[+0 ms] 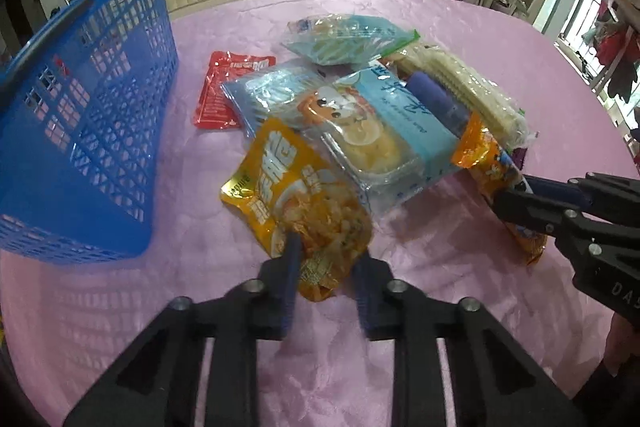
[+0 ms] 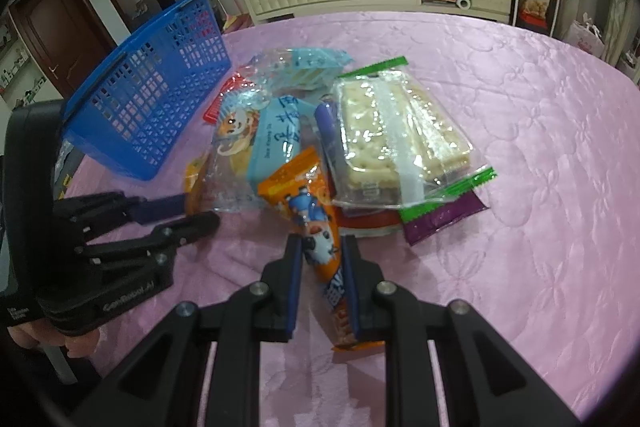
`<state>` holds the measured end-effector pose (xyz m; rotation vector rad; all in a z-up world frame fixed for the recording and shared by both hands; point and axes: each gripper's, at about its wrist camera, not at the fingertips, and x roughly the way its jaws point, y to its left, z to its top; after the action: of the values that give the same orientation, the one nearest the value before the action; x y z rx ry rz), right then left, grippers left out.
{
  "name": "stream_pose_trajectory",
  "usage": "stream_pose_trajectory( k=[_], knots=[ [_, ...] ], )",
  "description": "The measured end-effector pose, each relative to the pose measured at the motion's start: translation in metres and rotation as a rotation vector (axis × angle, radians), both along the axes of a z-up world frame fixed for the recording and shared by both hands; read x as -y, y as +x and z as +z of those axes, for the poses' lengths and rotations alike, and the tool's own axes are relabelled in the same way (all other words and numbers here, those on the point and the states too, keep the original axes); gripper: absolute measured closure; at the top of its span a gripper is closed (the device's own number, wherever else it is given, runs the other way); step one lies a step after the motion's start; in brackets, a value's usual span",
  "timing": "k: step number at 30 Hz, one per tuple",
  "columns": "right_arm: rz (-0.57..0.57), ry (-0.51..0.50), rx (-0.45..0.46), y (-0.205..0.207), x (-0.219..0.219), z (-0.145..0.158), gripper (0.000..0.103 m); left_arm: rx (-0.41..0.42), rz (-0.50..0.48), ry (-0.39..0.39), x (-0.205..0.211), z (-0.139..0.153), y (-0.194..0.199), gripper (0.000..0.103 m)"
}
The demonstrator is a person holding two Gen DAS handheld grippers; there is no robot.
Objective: Organize snacks
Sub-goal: 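Grasp the orange snack stick with the right gripper while the left gripper grasps the yellow snack bag, then carry both snacks over the blue basket and open both grippers to drop them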
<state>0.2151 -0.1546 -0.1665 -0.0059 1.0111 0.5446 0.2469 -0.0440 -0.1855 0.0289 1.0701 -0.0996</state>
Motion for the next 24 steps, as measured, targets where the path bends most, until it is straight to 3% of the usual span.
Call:
stream_pose_trajectory(
  k=[1,5,11,18,24],
  knots=[
    [-0.001,0.005,-0.004,-0.001,0.000,0.001,0.079,0.003,-0.004,0.000,-0.001,0.002,-0.001,0.094],
    [-0.006,0.025,-0.013,-0.007,-0.004,0.004,0.079,0.039,0.012,-0.030,-0.011,0.011,-0.018,0.102],
    [-0.001,0.032,0.003,-0.021,-0.014,0.019,0.079,0.068,0.023,-0.098,-0.026,0.029,-0.035,0.103],
    [-0.027,0.103,0.056,-0.035,-0.014,0.052,0.085,0.183,0.006,-0.124,-0.035,0.069,-0.068,0.103],
    [-0.003,0.083,0.101,-0.047,-0.030,0.078,0.086,0.254,0.012,-0.140,-0.046,0.101,-0.085,0.103]
  ],
)
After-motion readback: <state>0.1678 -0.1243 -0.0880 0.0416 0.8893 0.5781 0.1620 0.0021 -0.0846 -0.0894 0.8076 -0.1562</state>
